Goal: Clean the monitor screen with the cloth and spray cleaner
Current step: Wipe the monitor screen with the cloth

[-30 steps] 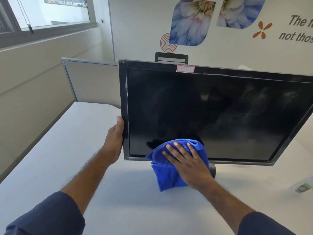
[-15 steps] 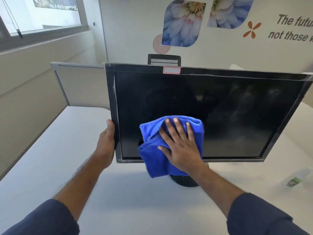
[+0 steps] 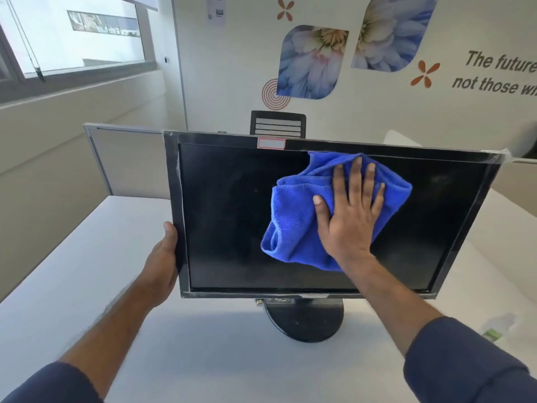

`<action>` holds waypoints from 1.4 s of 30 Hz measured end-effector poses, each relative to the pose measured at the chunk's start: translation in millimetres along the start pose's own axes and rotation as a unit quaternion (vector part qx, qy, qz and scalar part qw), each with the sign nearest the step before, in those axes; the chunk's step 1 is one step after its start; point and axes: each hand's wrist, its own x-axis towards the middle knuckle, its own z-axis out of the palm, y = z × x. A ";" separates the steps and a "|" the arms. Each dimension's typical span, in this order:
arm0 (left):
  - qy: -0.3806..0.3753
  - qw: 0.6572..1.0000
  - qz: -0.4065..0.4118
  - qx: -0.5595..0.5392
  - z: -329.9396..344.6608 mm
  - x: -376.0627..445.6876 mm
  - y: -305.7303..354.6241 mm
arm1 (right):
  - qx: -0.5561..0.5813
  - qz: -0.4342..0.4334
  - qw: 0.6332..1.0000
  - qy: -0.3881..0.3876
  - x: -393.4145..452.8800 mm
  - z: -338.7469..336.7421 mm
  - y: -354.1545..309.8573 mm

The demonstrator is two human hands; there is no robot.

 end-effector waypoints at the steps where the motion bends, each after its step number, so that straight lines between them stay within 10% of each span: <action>1: 0.002 1.000 -0.003 -0.007 0.1 0.4 -0.6 | 0.009 0.012 1.000 -0.001 -3.0 -0.7 -12.2; 11: 0.162 0.982 0.055 0.085 9.5 -1.3 8.0 | -0.010 -0.168 0.986 -0.002 4.1 -5.4 -36.6; 17: 0.362 0.828 0.359 0.233 27.4 -11.9 64.0 | 0.002 -0.101 0.994 0.032 -2.0 -11.7 11.7; 22: 0.159 0.721 0.562 0.372 97.4 -20.4 131.3 | 0.009 -0.072 0.997 0.030 -1.2 -17.0 36.8; 29: -0.008 0.647 0.538 0.540 191.8 -11.7 176.8 | -0.003 -0.049 0.998 0.043 -0.7 -24.4 66.3; 42: 0.017 0.680 0.431 0.593 229.2 22.5 153.2 | 0.023 0.102 0.994 -0.039 1.0 -30.6 70.3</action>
